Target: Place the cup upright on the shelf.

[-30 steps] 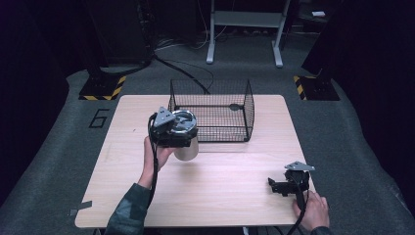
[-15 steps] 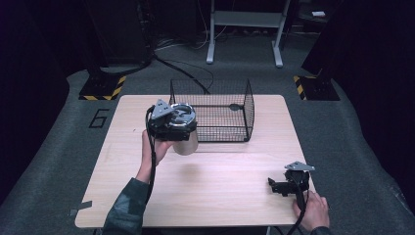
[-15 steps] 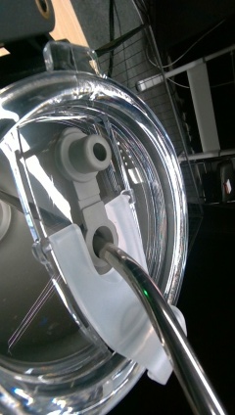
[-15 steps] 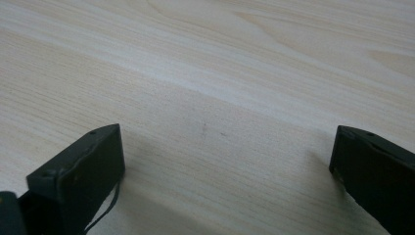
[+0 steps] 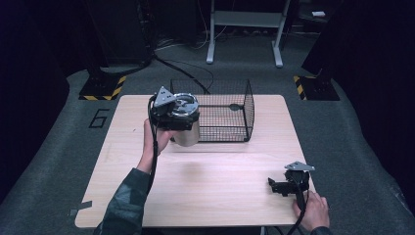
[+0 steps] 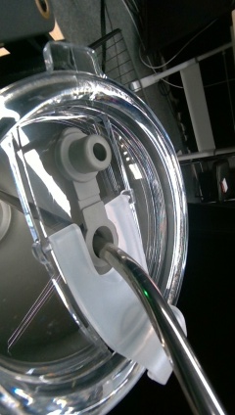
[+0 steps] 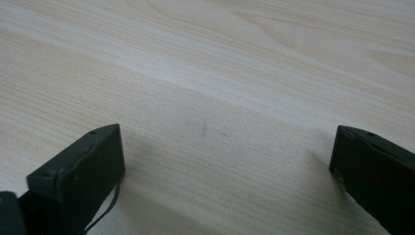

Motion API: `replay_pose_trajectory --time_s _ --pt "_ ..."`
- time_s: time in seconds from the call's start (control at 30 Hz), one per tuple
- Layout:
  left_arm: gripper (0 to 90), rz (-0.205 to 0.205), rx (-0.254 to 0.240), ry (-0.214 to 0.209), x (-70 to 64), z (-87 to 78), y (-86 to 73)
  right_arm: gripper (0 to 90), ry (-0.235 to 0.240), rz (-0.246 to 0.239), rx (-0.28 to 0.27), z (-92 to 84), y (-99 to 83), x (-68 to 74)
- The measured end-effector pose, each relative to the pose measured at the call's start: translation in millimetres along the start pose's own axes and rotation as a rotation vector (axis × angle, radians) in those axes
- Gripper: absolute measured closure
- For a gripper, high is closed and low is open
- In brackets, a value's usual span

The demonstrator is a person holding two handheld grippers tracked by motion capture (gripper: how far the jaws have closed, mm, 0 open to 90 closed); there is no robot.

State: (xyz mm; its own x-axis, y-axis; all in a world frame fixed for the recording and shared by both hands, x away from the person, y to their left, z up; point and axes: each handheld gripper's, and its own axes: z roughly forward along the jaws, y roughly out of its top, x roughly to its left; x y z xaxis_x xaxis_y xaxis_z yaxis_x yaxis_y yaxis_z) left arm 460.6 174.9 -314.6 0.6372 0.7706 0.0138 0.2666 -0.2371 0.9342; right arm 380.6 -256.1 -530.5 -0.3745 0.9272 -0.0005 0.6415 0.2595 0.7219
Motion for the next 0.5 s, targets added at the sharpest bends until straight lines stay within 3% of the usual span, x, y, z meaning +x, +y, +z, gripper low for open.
replay_pose_trajectory --time_s 0.5 --pt "4.0 0.012 -0.002 0.015 6.6 15.2 30.8 0.0 0.0 0.001 0.001 0.0 0.0 0.0"
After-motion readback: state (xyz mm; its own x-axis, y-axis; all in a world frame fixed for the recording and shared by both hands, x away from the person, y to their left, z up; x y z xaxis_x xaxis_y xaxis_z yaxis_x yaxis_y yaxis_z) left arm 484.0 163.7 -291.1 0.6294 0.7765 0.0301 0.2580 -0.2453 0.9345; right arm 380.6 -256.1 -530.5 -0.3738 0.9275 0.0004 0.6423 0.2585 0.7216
